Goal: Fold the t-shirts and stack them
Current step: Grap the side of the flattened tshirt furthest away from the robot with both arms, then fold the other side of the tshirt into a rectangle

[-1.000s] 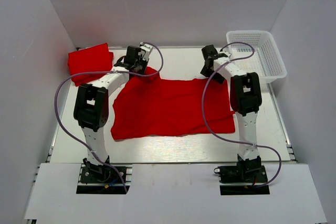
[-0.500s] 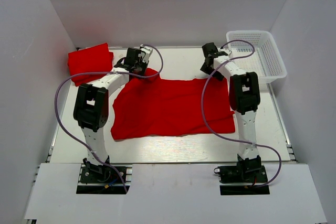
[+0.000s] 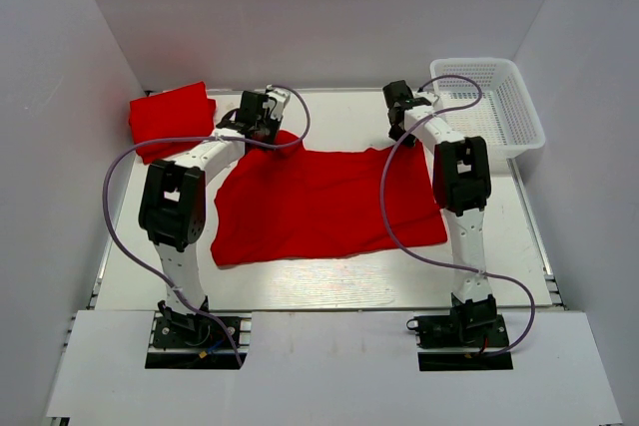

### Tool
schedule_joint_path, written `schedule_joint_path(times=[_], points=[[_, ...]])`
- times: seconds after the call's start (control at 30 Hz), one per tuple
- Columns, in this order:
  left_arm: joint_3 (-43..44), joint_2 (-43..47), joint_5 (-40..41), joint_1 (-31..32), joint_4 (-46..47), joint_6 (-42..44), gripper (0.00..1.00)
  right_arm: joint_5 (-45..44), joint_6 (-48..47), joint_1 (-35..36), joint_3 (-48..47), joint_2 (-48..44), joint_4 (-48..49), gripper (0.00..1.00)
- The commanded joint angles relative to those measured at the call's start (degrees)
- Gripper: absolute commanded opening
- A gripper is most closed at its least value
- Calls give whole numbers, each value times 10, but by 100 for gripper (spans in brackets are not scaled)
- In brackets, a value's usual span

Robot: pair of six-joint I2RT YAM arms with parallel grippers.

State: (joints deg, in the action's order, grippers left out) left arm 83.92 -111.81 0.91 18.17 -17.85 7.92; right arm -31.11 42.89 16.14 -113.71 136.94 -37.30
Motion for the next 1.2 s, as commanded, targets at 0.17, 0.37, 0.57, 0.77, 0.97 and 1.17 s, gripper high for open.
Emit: schedule_joint_path(times=[0.17, 0.37, 0.57, 0.77, 0.97, 1.17], points=[[9, 53, 1, -2, -11, 3, 0, -17, 10, -5, 45, -19, -41, 4], [-8, 98, 30, -2, -32, 9, 0, -31, 16, -5, 55, -50, -59, 0], [-63, 170, 40, -2, -32, 3, 0, -39, 16, -2, 97, -91, -60, 0], [-89, 224, 67, 9, -145, -33, 0, -33, 3, 0, 181, -159, -24, 0], [-147, 306, 55, 9, -222, -118, 0, -5, -33, 3, 249, -222, 33, 0], [-189, 377, 25, 9, -283, -172, 0, 8, -62, 6, 291, -266, 53, 0]])
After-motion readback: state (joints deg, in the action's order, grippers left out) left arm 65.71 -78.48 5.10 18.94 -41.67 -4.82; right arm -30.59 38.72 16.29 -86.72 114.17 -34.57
